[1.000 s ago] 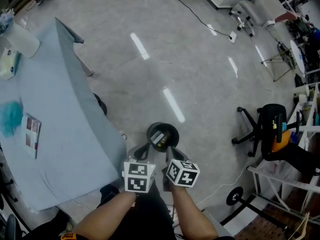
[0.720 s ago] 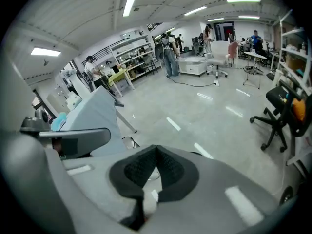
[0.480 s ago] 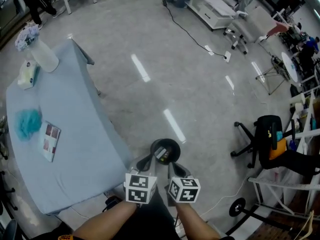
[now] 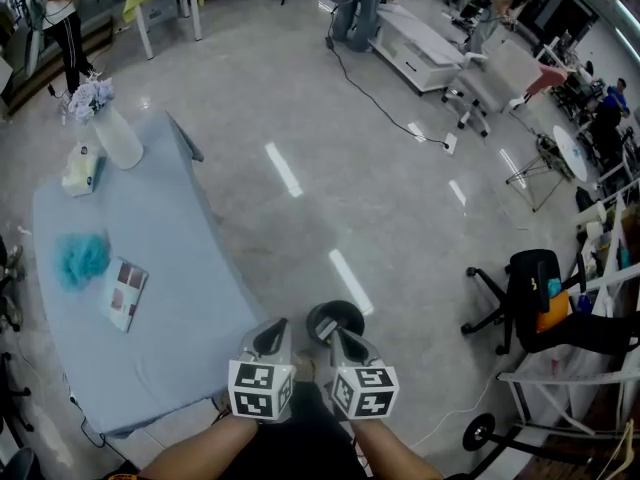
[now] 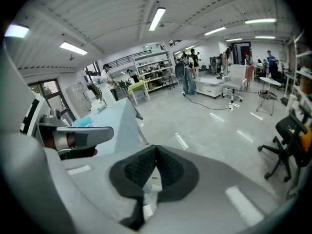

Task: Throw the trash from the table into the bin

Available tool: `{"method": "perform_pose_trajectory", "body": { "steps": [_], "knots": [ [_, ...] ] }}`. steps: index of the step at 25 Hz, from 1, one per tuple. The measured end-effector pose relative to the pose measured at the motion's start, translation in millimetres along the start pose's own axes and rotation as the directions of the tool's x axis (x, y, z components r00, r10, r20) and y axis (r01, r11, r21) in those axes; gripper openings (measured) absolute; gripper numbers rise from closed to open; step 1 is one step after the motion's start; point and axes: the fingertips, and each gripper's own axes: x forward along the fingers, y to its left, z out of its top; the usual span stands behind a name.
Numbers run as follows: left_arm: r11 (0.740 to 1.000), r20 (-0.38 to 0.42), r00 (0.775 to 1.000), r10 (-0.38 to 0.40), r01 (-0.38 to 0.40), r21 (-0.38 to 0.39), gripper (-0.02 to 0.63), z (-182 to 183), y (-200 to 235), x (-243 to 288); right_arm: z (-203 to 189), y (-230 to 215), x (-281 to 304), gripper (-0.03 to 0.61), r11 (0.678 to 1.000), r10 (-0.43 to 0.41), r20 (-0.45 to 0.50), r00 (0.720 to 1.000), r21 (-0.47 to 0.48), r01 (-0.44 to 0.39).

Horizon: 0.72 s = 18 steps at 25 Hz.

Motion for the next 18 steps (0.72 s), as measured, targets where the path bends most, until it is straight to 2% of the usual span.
{"method": "perform_pose_trajectory", "body": {
  "steps": [7, 18],
  "knots": [
    [0.998, 0.076, 0.995, 0.061, -0.061, -0.004, 0.008, 20, 32, -45, 25, 56, -6, 0.002, 0.992, 0.082, 0.038, 0.996, -0.102, -0.077],
    [0.98, 0.137, 0.971, 0.194, -0.186, -0.067, 0.008, 14, 84, -117, 42, 136, -16, 0.002, 0.955, 0.195, 0.058, 0.979, -0.24, -0.176]
  ]
}}
